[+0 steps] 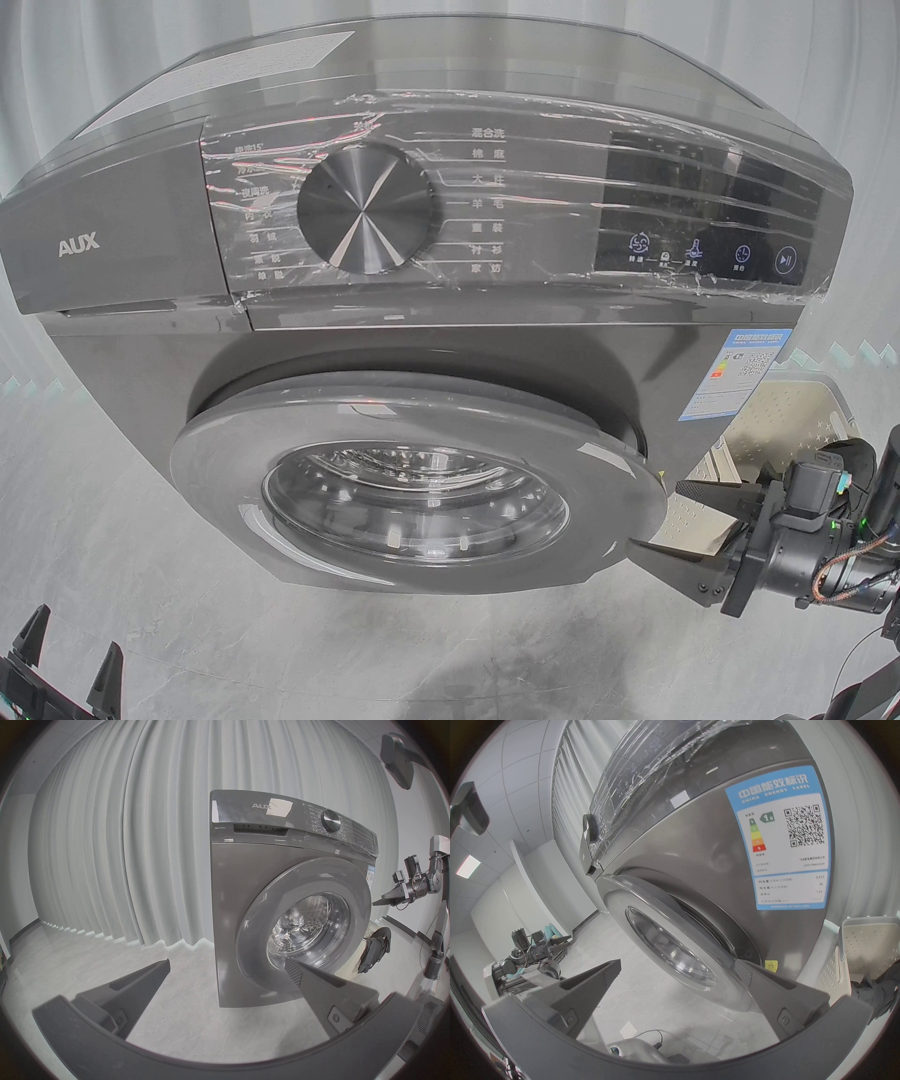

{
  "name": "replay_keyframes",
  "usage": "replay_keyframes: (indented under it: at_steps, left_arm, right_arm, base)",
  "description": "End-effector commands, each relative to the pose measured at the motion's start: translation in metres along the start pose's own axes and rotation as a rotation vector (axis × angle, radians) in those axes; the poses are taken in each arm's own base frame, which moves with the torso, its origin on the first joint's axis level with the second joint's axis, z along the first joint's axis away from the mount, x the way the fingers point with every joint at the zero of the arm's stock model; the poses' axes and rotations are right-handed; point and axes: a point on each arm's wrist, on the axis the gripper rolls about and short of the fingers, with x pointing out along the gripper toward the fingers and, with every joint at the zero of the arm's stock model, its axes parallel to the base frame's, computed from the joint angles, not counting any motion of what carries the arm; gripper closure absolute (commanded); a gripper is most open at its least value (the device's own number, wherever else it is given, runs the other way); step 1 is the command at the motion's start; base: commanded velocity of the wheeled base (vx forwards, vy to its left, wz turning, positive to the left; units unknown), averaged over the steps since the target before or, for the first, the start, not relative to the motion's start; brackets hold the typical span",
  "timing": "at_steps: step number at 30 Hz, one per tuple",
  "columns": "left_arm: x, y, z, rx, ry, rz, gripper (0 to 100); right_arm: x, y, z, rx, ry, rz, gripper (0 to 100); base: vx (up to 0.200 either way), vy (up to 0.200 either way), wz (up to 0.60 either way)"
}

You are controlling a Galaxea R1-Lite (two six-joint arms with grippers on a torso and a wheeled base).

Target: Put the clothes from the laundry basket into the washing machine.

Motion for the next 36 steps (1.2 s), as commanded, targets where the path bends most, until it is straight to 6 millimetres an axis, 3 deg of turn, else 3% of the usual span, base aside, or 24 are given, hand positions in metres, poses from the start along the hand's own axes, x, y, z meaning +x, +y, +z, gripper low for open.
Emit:
replay_keyframes:
  at_steps: [1, 7, 12, 18, 21, 29, 36]
  left_arm:
    - [0.000, 0.000, -0.005, 0.000, -0.002, 0.000, 0]
    - [0.000, 0.000, -0.004, -0.002, -0.003, 0.000, 0]
    - [0.000, 0.000, -0.005, -0.002, -0.002, 0.000, 0]
    - [0.000, 0.000, -0.005, 0.000, -0.002, 0.000, 0]
    - [0.000, 0.000, -0.005, -0.002, -0.002, -0.001, 0]
    - [0.000, 0.000, -0.005, -0.002, -0.002, 0.000, 0]
    - [0.000, 0.000, -0.005, -0.002, -0.002, 0.000, 0]
  right_arm:
    - [0.024, -0.003, 0.006, -0.001, 0.013, -0.010, 0]
    - [0.044, -0.005, 0.003, 0.004, 0.053, -0.013, 0]
    - [0.037, -0.002, -0.007, -0.001, 0.067, 0.005, 0]
    - [0.012, 0.003, -0.004, -0.003, 0.012, 0.032, 0]
    - [0.012, 0.002, -0.002, -0.003, 0.005, 0.029, 0]
    - [0.041, -0.005, 0.004, -0.003, 0.011, 0.001, 0]
    - [0.035, -0.001, -0.007, 0.000, 0.049, 0.023, 0]
  base:
    - [0.000, 0.000, 0.00]
    - [0.000, 0.000, 0.00]
    - [0.000, 0.000, 0.00]
    - [0.000, 0.000, 0.00]
    - [-0.133, 0.000, 0.00]
    - [-0.100, 0.000, 0.00]
    - [0.000, 0.000, 0.00]
